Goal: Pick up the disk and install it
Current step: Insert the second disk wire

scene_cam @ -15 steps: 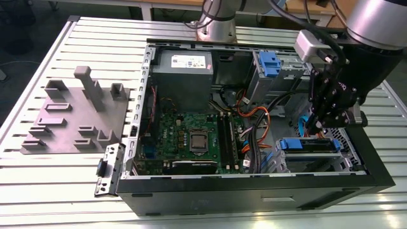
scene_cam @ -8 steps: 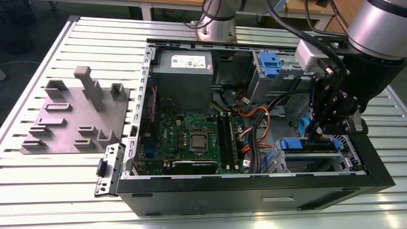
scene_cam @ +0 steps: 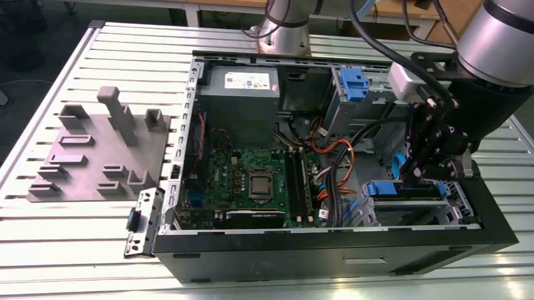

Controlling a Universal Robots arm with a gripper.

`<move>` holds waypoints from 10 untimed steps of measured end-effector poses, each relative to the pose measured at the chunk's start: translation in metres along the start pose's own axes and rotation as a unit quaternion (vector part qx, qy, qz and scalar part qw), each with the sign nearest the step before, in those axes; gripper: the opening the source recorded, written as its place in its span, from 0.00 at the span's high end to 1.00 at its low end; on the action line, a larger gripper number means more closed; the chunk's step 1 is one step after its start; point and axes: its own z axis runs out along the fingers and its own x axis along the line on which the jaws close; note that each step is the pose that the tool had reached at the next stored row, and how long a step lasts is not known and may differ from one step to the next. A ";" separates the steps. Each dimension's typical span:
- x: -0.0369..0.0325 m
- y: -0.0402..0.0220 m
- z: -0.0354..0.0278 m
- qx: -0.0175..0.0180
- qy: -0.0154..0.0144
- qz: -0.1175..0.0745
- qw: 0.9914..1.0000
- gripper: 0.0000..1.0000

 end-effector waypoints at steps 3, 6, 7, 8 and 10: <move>0.0017 0.0000 0.0006 0.000 -0.001 0.000 1.000 0.84; 0.0032 -0.0001 0.0009 0.000 -0.001 0.000 1.000 0.84; 0.0038 -0.0001 0.0011 0.000 -0.001 0.000 1.000 0.84; 0.0042 -0.0001 0.0013 0.000 -0.001 0.000 1.000 0.84; 0.0047 -0.0003 0.0017 0.000 -0.001 0.000 1.000 0.84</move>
